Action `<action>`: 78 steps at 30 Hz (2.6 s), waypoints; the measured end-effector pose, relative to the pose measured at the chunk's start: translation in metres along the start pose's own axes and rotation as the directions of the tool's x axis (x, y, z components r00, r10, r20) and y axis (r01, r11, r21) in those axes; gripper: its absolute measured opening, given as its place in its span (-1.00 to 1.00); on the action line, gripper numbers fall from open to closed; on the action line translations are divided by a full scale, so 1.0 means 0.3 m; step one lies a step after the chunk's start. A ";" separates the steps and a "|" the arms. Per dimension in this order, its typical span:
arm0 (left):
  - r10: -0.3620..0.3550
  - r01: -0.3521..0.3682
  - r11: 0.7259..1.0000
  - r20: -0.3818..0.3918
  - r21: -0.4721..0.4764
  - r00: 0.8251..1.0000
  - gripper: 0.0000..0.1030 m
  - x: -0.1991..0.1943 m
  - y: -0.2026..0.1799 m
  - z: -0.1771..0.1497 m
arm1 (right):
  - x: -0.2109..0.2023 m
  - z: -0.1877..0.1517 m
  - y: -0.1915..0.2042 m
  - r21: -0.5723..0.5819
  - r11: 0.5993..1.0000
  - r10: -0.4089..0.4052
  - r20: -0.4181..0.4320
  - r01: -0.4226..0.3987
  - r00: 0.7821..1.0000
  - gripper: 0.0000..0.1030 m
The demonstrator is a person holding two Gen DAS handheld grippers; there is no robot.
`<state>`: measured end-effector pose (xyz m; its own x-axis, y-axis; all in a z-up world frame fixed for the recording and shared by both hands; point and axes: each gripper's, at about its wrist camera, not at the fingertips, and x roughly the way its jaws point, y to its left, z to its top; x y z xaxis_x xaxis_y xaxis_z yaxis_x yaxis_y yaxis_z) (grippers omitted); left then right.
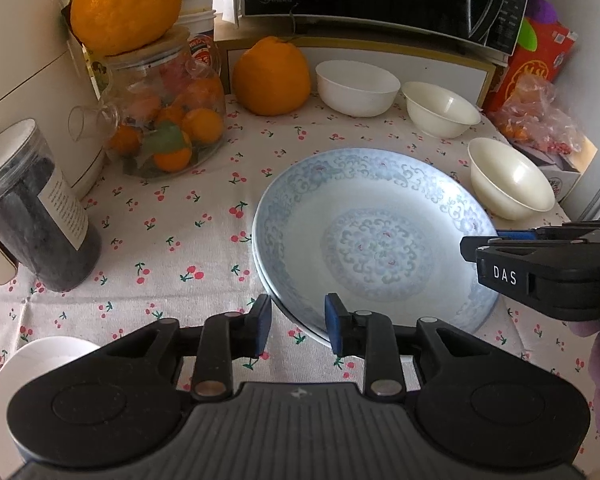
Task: Organize plates and bowls
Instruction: 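Open the left gripper and withdraw from the stacked blue plates, then move the left gripper to the rim of the white flower-print plate, then close the left gripper on the white plate rim and lift it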
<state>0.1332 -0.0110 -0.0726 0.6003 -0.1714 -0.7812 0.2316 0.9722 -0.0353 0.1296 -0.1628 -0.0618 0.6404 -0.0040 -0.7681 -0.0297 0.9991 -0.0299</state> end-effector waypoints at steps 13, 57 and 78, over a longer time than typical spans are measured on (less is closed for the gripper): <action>-0.024 0.023 0.999 -0.022 -0.036 0.999 0.40 -0.033 0.019 -0.002 | -0.074 0.009 0.000 0.000 0.998 0.056 0.052 -0.057 0.997 0.32; -0.001 -0.017 0.992 -0.142 -0.128 0.990 0.87 -0.272 0.515 -0.172 | -0.251 -0.183 0.284 0.036 0.948 0.318 -0.126 -0.316 0.940 0.71; -0.162 0.115 0.966 -0.194 -0.233 0.968 -0.27 -0.208 0.698 -0.233 | -0.223 -0.311 0.471 -0.063 0.853 0.512 -0.089 -0.518 0.854 0.71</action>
<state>0.0907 0.2143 -0.0750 0.3950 -0.2924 -0.8709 0.1148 0.9563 -0.2690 0.0111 -0.0252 -0.0743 0.4633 0.5045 -0.7286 -0.4050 0.8518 0.3323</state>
